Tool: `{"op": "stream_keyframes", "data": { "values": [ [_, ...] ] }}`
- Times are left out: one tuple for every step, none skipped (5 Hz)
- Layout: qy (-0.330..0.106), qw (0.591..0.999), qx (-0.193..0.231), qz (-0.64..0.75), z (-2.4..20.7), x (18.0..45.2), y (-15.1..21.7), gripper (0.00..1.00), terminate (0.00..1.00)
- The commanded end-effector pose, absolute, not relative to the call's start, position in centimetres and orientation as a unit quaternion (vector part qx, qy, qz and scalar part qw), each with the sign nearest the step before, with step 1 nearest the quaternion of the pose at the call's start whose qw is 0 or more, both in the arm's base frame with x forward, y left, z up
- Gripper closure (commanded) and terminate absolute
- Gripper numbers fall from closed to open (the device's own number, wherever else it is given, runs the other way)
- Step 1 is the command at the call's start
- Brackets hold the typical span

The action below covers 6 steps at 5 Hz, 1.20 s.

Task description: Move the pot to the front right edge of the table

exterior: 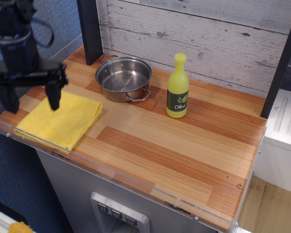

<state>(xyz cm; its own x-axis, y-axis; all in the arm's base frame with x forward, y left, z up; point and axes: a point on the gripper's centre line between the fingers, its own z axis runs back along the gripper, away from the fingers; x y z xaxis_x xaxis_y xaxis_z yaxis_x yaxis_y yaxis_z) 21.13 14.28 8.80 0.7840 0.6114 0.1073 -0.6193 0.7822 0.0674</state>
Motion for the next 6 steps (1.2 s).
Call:
{"op": "stream_keyframes", "data": {
  "values": [
    [-0.101,0.893,0.013,0.438,11.1,26.0,15.2,0.0,0.0],
    [-0.124,0.884,-0.019,0.45,10.6,28.0,15.4,0.0,0.0],
    [-0.149,0.882,-0.036,0.446,9.9,30.1,15.5,0.0,0.0],
    [-0.153,0.886,-0.047,0.434,8.6,31.8,15.4,0.0,0.0],
    [-0.139,0.89,-0.047,0.432,7.7,32.8,15.1,0.0,0.0],
    [-0.12,0.896,-0.044,0.425,6.0,33.3,14.8,0.0,0.0]
  ]
}}
